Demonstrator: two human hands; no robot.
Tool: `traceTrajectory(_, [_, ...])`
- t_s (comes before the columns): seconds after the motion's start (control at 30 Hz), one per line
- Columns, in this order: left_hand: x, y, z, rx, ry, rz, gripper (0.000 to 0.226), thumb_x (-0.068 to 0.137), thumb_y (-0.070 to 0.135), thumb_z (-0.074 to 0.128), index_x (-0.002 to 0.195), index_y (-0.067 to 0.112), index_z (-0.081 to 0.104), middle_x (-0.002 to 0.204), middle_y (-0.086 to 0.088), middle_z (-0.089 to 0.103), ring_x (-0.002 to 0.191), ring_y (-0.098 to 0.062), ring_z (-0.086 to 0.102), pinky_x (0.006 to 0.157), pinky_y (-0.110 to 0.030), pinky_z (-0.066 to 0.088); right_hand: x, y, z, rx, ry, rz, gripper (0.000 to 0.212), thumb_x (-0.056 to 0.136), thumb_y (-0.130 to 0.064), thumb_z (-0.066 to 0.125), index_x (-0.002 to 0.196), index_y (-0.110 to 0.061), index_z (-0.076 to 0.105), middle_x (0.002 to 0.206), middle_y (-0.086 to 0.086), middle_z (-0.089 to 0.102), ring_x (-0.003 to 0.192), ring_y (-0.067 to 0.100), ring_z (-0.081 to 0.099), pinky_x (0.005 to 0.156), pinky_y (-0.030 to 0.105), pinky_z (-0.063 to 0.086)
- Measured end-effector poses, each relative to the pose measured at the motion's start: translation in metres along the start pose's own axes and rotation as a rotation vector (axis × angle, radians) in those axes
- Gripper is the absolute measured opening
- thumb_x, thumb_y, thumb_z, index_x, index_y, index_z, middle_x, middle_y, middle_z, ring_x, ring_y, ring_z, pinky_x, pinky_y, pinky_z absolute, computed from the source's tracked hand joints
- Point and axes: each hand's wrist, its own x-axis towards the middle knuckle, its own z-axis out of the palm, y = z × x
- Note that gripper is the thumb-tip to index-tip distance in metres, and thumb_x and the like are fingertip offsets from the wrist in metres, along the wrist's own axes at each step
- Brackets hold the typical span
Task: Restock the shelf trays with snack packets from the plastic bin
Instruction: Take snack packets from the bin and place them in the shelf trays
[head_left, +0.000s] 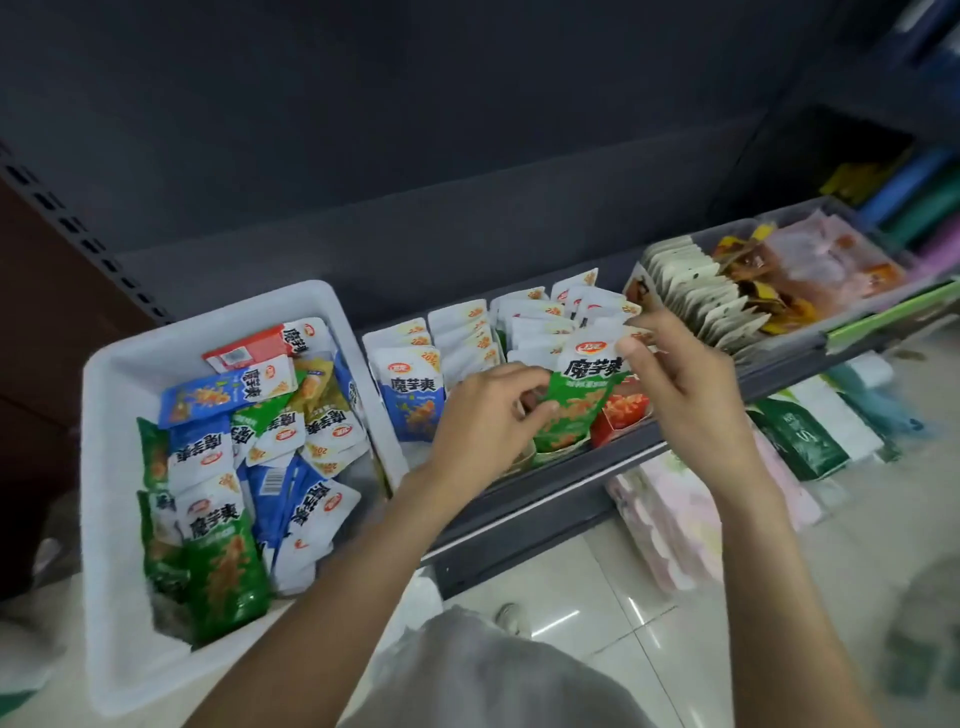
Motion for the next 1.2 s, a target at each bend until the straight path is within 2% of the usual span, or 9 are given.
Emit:
traceTrajectory(0.07, [0.003,-0.005,0.022,0.085,-0.018,-0.005,0.016,0.074,0.019,0.076,0.078,0.016,0.061,0.071,0.005,0.060,0.065,-0.013,0.055,0.059,-0.030,0.049,-0.004,0.016,-0.003,-0.048,-0.032,-0.001,0.006,0.098,-0.022,0.047,0.099,-0.024,0.052,0.085,-0.021,0.060,0.077,-0.002,0.063,0.066,0.015,0.051])
traceTrajectory(0.13, [0.002,-0.011,0.037,0.163,-0.024,-0.034,0.018,0.075,0.023,0.076,0.080,0.019,0.059,0.075,0.002,0.064,0.068,-0.022,0.061,0.058,-0.038,0.052,-0.007,0.033,-0.001,-0.132,-0.065,-0.011,0.006,0.099,-0.029,0.044,0.097,-0.030,0.049,0.084,-0.020,0.058,0.078,0.003,0.060,0.067,0.024,0.050])
traceTrajectory(0.3, [0.003,-0.016,0.051,0.320,0.018,-0.038,0.019,0.077,0.022,0.075,0.090,0.013,0.064,0.080,-0.004,0.068,0.067,-0.026,0.065,0.054,-0.037,0.052,-0.007,0.061,0.009,-0.098,-0.082,-0.001,0.012,0.099,-0.035,0.041,0.099,-0.026,0.050,0.091,-0.007,0.061,0.085,0.016,0.061,0.073,0.046,0.053])
traceTrajectory(0.43, [0.004,-0.023,0.056,0.353,0.039,-0.047,0.022,0.075,0.021,0.076,0.093,0.012,0.066,0.078,-0.004,0.068,0.061,-0.024,0.065,0.049,-0.039,0.053,-0.008,0.061,0.016,-0.151,0.005,-0.084,0.016,0.099,-0.023,0.048,0.101,-0.011,0.058,0.092,-0.003,0.063,0.081,0.010,0.060,0.069,0.032,0.050])
traceTrajectory(0.63, [-0.006,-0.031,0.065,0.360,0.008,-0.040,0.024,0.068,0.018,0.082,0.088,0.013,0.068,0.077,0.000,0.070,0.058,-0.018,0.065,0.047,-0.030,0.053,-0.026,0.076,0.025,-0.112,0.076,-0.086,0.012,0.095,-0.015,0.053,0.097,-0.007,0.062,0.090,-0.005,0.062,0.082,-0.004,0.054,0.067,0.003,0.038])
traceTrajectory(0.8, [-0.011,-0.032,0.076,0.392,-0.073,-0.067,0.020,0.072,0.020,0.080,0.086,0.012,0.069,0.076,-0.002,0.071,0.065,-0.021,0.067,0.051,-0.029,0.049,-0.030,0.095,0.029,-0.123,0.043,0.006,0.021,0.097,-0.029,0.048,0.101,-0.012,0.061,0.094,-0.006,0.065,0.084,0.002,0.059,0.064,0.020,0.050])
traceTrajectory(0.9, [-0.012,-0.033,0.077,0.399,-0.081,-0.076,0.019,0.074,0.022,0.078,0.087,0.011,0.069,0.075,-0.003,0.070,0.067,-0.021,0.066,0.052,-0.027,0.045,-0.020,0.097,0.033,-0.234,0.032,-0.013,0.016,0.097,-0.023,0.053,0.098,-0.011,0.063,0.089,-0.001,0.068,0.076,0.008,0.060,0.061,0.023,0.048])
traceTrajectory(1.07, [-0.011,-0.031,0.063,0.199,0.073,-0.160,0.016,0.080,0.024,0.073,0.092,0.015,0.067,0.077,0.005,0.071,0.067,-0.009,0.065,0.060,-0.031,0.055,-0.004,0.096,0.048,-0.380,0.038,0.004,0.012,0.092,-0.021,0.061,0.089,-0.009,0.063,0.075,0.003,0.065,0.064,0.018,0.058,0.054,0.021,0.030])
traceTrajectory(1.2, [-0.011,-0.025,0.046,0.114,0.087,-0.192,0.015,0.084,0.029,0.069,0.096,0.020,0.067,0.082,0.011,0.072,0.070,-0.003,0.065,0.063,-0.033,0.057,-0.008,0.085,0.047,-0.507,0.084,0.083,0.016,0.090,-0.027,0.063,0.098,-0.013,0.064,0.084,0.004,0.069,0.071,0.027,0.064,0.055,0.025,0.036])
